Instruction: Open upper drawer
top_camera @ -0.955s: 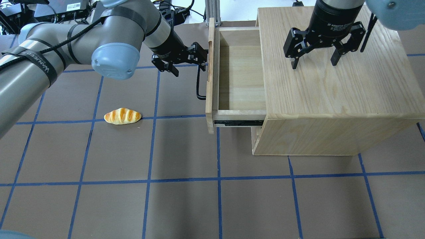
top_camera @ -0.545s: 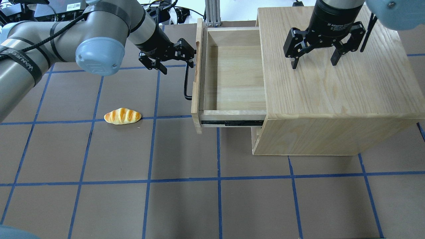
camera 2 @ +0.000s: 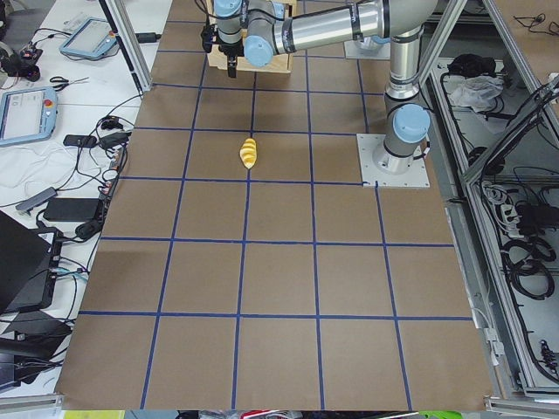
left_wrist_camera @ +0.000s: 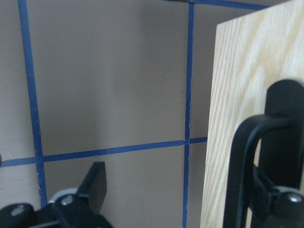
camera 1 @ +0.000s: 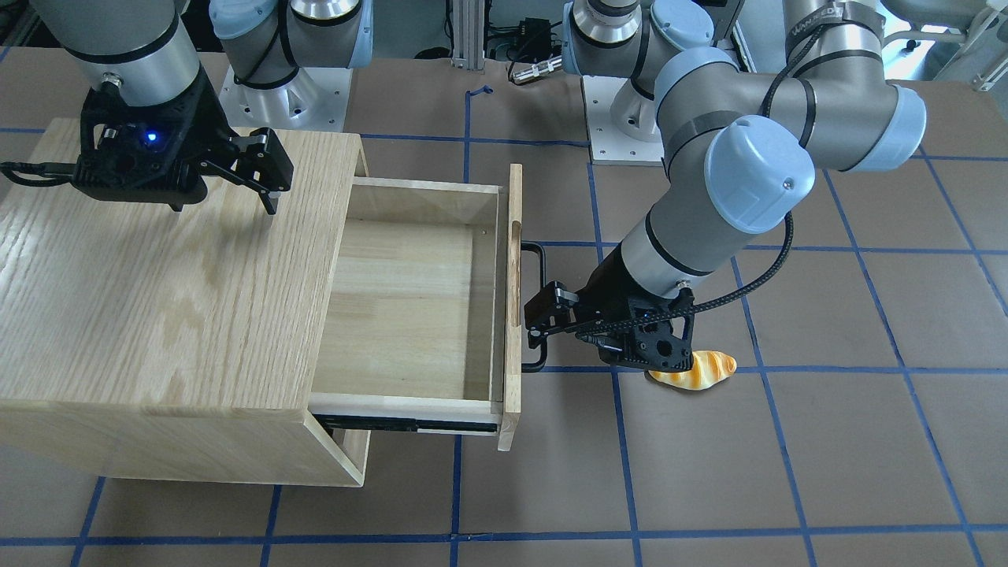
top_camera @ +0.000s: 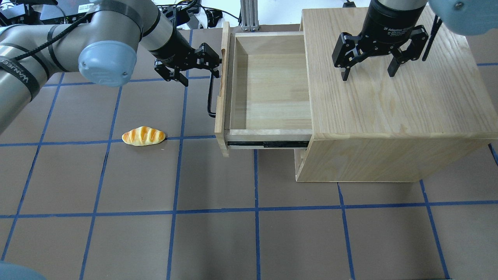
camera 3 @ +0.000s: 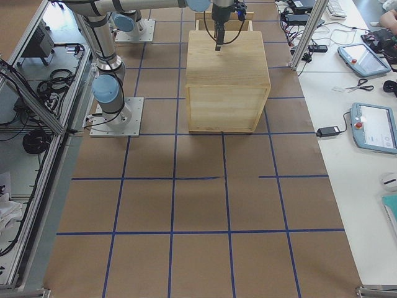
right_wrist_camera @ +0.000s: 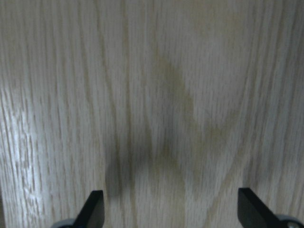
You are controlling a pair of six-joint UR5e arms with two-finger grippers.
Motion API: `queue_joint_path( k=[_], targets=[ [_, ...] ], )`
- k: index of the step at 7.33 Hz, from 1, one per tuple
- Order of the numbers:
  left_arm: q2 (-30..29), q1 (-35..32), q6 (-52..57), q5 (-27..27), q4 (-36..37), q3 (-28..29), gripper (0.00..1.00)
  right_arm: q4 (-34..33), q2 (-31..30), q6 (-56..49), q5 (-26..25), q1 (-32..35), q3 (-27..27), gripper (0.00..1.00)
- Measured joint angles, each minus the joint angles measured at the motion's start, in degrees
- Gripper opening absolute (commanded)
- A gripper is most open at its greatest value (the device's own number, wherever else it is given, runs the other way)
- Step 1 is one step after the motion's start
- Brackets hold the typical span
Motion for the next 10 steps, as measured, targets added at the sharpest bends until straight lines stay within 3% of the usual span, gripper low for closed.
queue_joint_path(
  k=[5, 8, 10],
  targets=[
    [7.1, 0.7, 0.2, 4.6, -9.5, 1.4, 1.0, 0.0, 0.0, 0.0, 0.0, 0.0, 0.0, 1.0],
    [12.8, 2.4, 9.3, 14.7, -14.1, 1.2, 1.0, 0.0, 0.0, 0.0, 0.0, 0.0, 0.0, 1.0],
    [15.8, 4.1, 11.1, 17.6, -16.0, 1.1, 1.0, 0.0, 0.0, 0.0, 0.0, 0.0, 0.0, 1.0]
  ],
)
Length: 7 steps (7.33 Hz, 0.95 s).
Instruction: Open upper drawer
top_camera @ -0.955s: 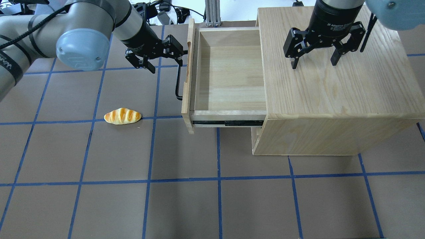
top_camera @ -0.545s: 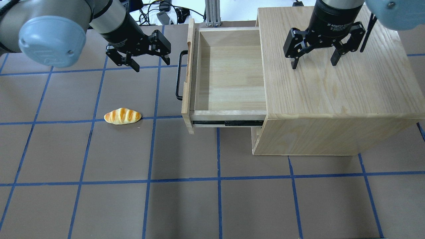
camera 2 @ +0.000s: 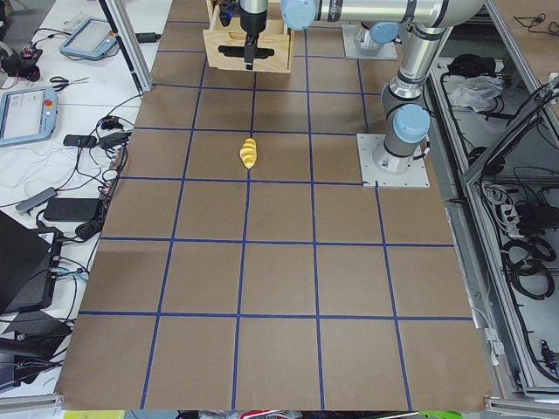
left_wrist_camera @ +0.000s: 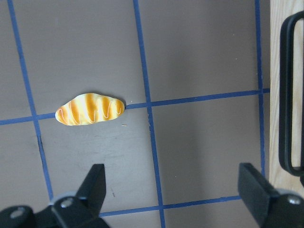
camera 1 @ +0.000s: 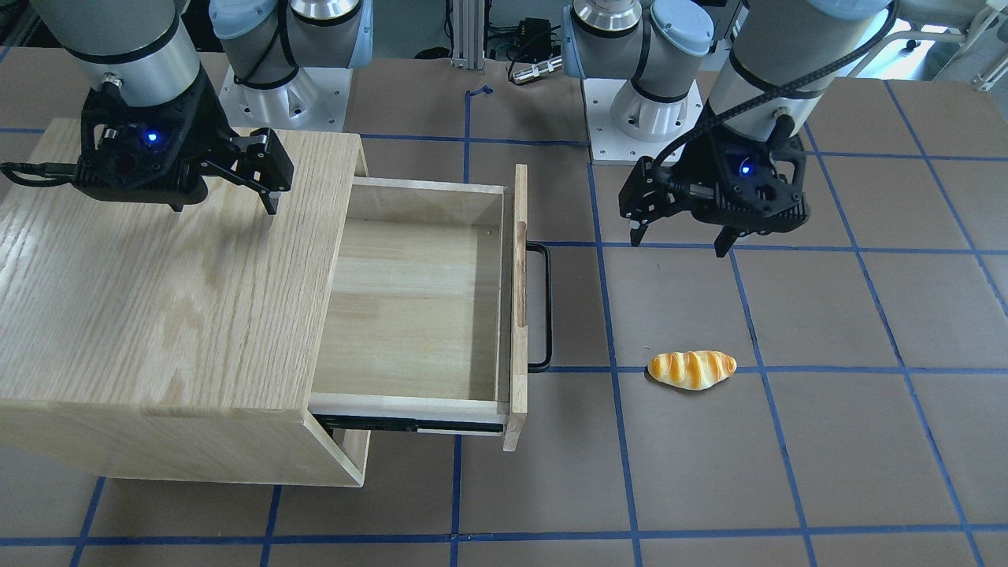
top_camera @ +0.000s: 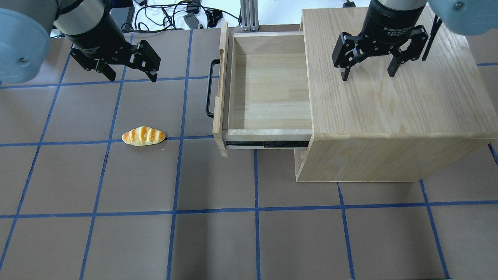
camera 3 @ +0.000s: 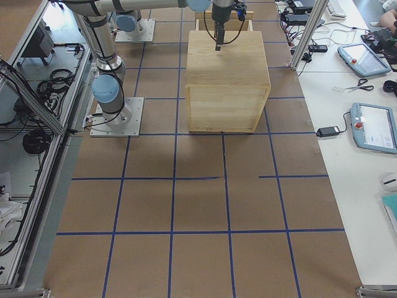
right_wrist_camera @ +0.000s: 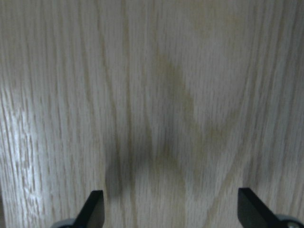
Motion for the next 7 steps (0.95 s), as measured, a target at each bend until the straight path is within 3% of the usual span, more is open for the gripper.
queue_joint_path(
  k=[3, 7],
  targets=[
    [1.9, 0.5, 0.3, 3.3, -0.7, -0.3, 1.0, 0.0, 0.0, 0.1, 0.0, 0.0, 0.0, 1.0],
    [3.0, 0.4, -3.9, 3.6, -3.8, 0.2, 1.0, 0.0, 0.0, 0.0, 0.0, 0.0, 0.0, 1.0]
  ],
)
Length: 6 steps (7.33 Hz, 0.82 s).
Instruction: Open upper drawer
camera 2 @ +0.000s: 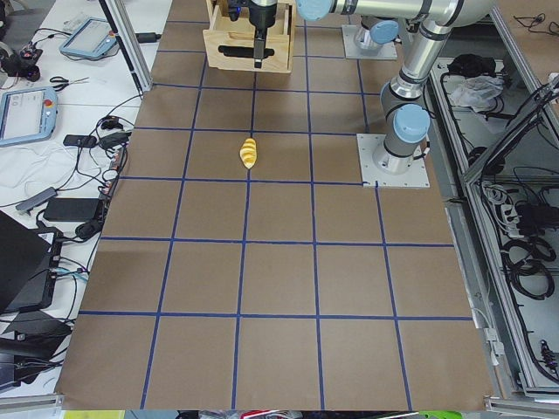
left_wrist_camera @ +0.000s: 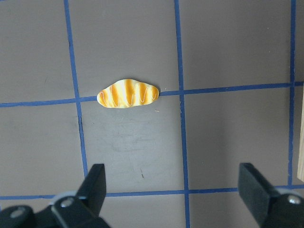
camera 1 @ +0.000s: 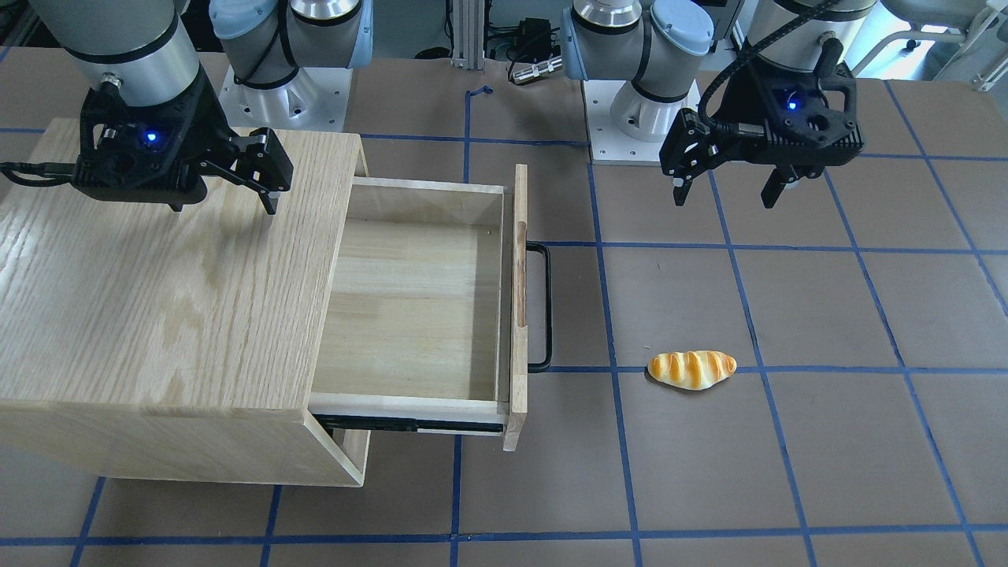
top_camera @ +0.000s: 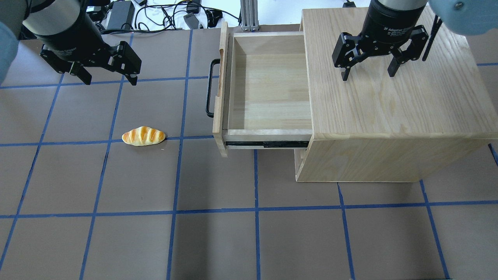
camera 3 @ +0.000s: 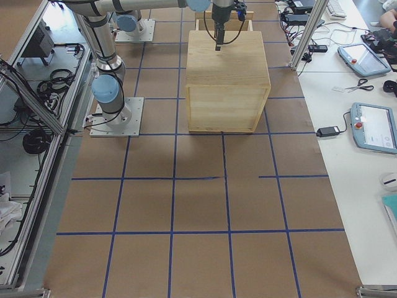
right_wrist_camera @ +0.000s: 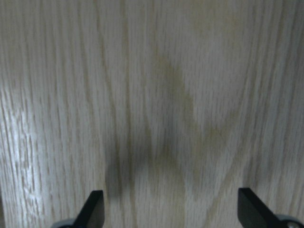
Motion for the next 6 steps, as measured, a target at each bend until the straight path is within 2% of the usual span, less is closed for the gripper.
queue_joint_path(
  k=[2, 6],
  targets=[
    [-0.2, -0.4, -3.9, -0.6, -1.4, 0.4, 1.0, 0.0, 0.0, 0.1, 0.0, 0.0, 0.0, 1.0],
    [0.0, -0.5, -4.6, -1.7, -1.7, 0.5, 1.0, 0.0, 0.0, 0.0, 0.0, 0.0, 0.0, 1.0]
  ],
)
